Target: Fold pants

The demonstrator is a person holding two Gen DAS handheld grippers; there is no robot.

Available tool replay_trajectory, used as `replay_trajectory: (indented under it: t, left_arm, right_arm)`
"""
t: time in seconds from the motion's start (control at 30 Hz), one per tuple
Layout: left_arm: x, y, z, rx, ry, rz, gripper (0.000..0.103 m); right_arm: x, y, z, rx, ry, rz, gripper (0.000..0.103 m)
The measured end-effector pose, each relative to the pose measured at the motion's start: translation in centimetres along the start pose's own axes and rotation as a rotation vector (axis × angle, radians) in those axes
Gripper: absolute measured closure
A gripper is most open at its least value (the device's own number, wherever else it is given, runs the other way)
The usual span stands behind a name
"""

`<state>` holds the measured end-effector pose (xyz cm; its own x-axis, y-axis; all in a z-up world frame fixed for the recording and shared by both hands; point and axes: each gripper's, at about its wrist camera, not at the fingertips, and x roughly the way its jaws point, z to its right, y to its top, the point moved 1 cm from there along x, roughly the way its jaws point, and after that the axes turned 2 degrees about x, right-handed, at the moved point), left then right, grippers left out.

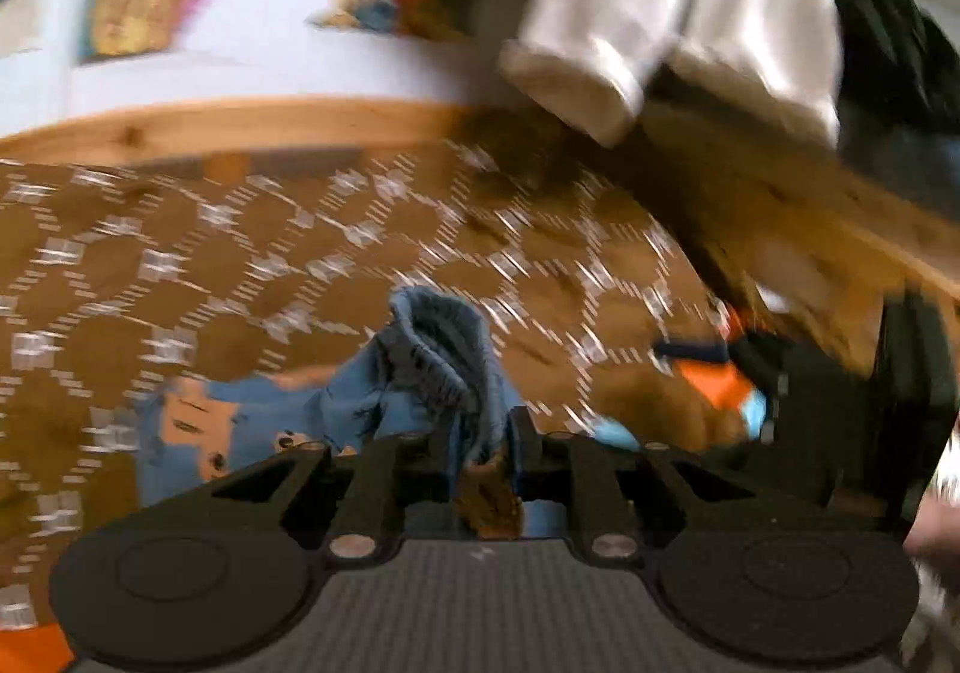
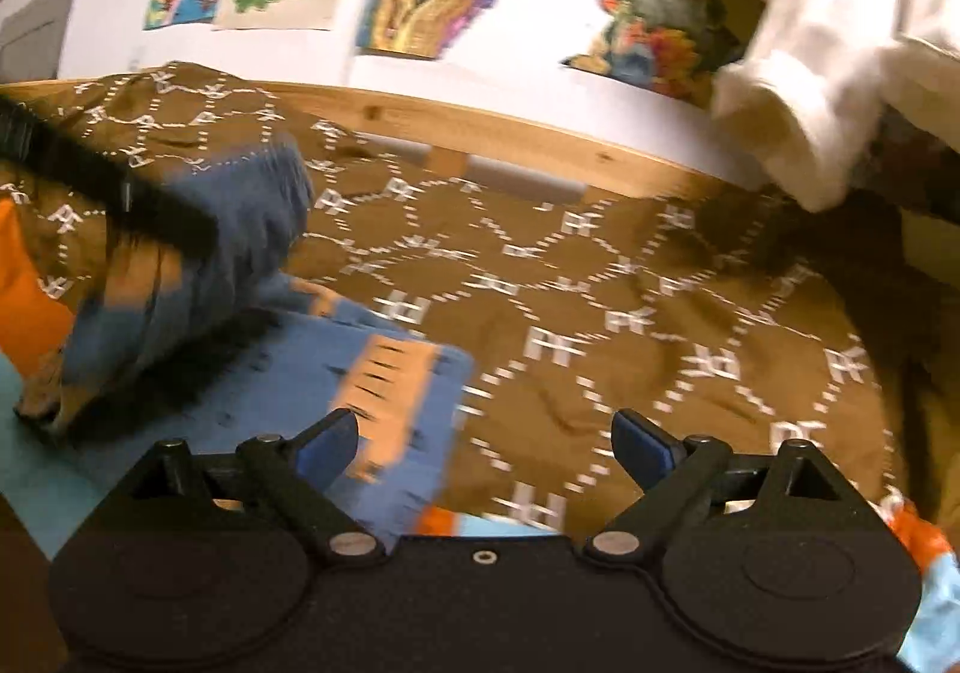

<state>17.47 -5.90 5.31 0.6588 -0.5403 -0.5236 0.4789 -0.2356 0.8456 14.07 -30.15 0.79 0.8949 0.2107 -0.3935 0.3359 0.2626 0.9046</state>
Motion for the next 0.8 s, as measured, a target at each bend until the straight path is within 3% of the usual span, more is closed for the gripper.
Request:
replay_trajectory:
  t: [0.13, 0.23, 0.33, 0.7, 0.77, 0.8]
  left_arm:
    - [1.7, -2.4, 1.2, 0.055, -0.013, -0.030, 0.051]
    - [1.1, -3.8, 1.4, 0.086, 0.006, -0.018, 0.042]
    - [1.0, -4.7, 1.5, 0.120, 0.011, -0.053, 0.042]
    - [2.5, -5.5, 3.0, 0.272, 0.085, -0.136, 0.043]
    - [2.8, -5.4, 3.2, 0.281, 0.078, -0.158, 0.064]
    - [2.9, -5.3, 3.4, 0.289, 0.074, -0.160, 0.066]
  right_arm:
    - [0.1, -1.1, 2.2, 0.013, -0.039, -0.023, 0.008]
    - [0.0, -1.4, 3.8, 0.054, -0.044, -0.030, 0.008]
    - [-0.1, -1.3, 4.5, 0.097, 0.008, -0.030, 0.009]
    - [3.7, 2.5, 4.1, 0.313, 0.452, -0.129, 0.010]
    - [4.7, 2.7, 3.8, 0.329, 0.493, -0.161, 0.014]
    - [5.0, 2.7, 3.8, 0.341, 0.503, -0.172, 0.016]
